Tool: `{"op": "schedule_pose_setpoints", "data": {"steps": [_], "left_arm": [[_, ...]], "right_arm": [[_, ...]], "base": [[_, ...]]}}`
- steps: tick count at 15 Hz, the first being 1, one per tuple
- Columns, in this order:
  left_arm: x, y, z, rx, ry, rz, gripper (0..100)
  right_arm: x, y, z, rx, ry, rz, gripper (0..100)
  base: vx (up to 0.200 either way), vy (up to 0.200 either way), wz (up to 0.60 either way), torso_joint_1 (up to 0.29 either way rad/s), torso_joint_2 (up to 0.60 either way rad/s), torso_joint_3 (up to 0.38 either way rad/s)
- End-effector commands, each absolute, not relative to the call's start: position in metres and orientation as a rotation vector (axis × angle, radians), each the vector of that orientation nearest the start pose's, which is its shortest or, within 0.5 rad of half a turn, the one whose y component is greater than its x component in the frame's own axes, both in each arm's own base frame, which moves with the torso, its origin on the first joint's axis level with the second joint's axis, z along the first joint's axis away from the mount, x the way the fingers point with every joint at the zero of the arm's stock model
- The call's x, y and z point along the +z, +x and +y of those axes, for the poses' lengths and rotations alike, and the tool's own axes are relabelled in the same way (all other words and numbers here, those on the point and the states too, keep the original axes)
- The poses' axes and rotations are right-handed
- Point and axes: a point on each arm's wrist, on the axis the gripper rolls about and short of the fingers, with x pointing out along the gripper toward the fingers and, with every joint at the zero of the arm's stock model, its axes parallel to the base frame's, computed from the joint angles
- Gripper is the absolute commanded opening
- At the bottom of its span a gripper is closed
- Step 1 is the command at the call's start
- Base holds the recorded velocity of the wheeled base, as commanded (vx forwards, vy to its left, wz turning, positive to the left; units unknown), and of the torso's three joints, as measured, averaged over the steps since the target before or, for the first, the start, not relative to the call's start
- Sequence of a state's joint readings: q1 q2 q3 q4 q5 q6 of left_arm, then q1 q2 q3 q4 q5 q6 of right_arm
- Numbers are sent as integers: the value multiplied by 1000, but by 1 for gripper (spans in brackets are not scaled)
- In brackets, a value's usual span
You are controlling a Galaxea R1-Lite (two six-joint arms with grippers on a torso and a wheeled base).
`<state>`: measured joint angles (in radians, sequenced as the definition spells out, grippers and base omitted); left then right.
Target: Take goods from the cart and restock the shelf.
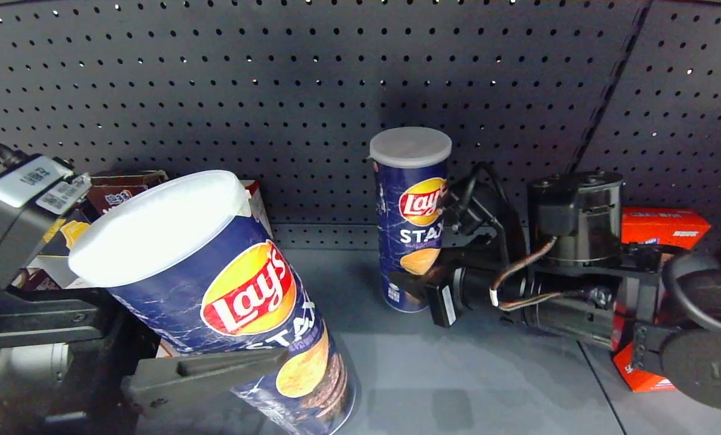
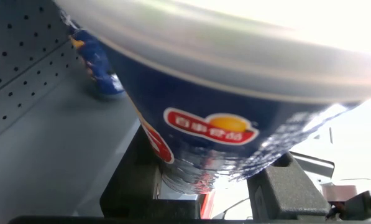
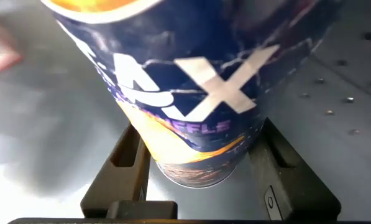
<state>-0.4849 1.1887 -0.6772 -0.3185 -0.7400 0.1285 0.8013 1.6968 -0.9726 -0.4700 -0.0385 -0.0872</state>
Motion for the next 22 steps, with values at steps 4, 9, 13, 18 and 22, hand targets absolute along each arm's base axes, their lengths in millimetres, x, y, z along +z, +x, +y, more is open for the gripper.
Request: {"op": "schedule_pose_setpoints", "data": {"steps": [4,9,13,18,22], "left_arm": [[239,146,-94,-1191,89,132,0],[238,149,-94,-1132,96,142,0],[238,149,-94,-1118,98,144,0],[238,149,-94,-1112,99,145,0],[238,149,-94,-1112,99,143,0]], "right_arm": [[213,165,221,760,-133,228,0],[187,135,184,738,-128,223,0],[176,128,181,742,-117,199,0],[170,117,187,753,-103,229,0],[163,118,192,754,-122,253,0]], "base": [[0,0,0,0,0,0],[0,0,0,0,0,0],[0,0,0,0,0,0],[0,0,0,0,0,0],[0,0,0,0,0,0]]}}
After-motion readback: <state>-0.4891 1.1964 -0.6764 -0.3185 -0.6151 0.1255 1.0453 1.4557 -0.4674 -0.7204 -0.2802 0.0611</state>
